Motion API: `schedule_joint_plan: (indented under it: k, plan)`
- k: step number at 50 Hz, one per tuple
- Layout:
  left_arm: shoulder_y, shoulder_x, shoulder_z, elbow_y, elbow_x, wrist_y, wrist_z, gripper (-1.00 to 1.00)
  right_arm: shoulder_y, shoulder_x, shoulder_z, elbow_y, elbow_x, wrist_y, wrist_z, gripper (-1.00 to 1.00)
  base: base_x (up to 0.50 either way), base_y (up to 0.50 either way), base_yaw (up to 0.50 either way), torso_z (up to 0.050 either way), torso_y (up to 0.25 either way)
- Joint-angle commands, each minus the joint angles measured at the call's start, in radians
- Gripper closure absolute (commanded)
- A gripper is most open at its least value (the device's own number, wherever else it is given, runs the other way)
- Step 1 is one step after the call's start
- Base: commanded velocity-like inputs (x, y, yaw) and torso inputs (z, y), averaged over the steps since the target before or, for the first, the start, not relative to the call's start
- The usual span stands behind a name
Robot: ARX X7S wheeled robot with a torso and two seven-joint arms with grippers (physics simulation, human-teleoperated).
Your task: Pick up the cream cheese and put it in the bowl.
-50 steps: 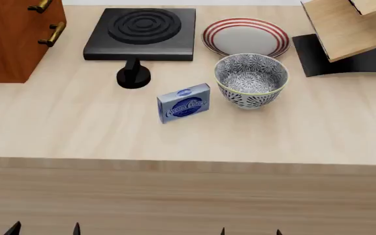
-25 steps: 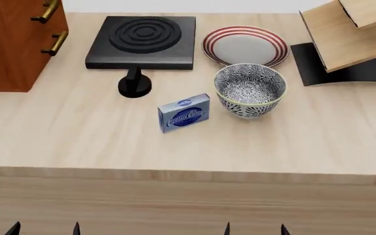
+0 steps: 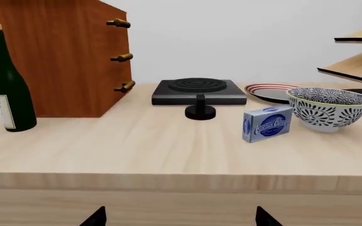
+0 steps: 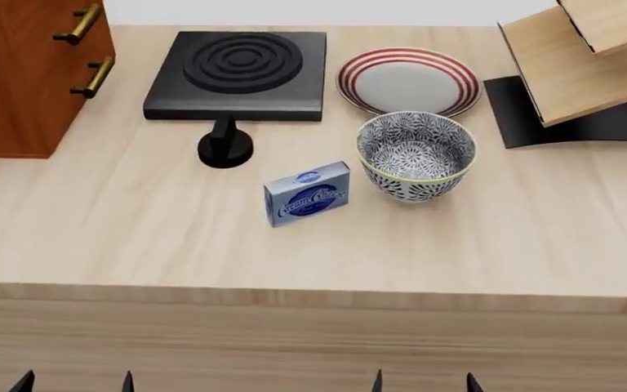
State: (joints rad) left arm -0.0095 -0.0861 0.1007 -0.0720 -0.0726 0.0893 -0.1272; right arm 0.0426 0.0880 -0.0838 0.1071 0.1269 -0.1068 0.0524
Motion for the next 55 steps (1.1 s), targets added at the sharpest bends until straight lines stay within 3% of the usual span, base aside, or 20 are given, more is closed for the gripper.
schedule_joint_plan:
  k: [1, 13, 55]
  plan:
    - [0.003, -0.013, 0.012, 0.006, -0.026, 0.010, -0.008, -1.00, -0.001, 0.012, -0.015, 0.002, 0.016, -0.011, 0.011, -1.00, 0.00, 0.00, 0.00, 0.050, 0.010]
    - [0.003, -0.024, 0.030, 0.004, -0.028, 0.018, -0.025, -1.00, 0.003, 0.024, -0.031, 0.003, 0.026, -0.009, 0.020, -1.00, 0.09, 0.00, 0.00, 0.007, 0.001]
    - [-0.003, -0.053, 0.069, 0.002, -0.050, 0.022, -0.065, -1.00, 0.006, 0.053, -0.065, 0.007, 0.064, -0.025, 0.044, -1.00, 0.33, -0.02, 0.00, 0.000, 0.000]
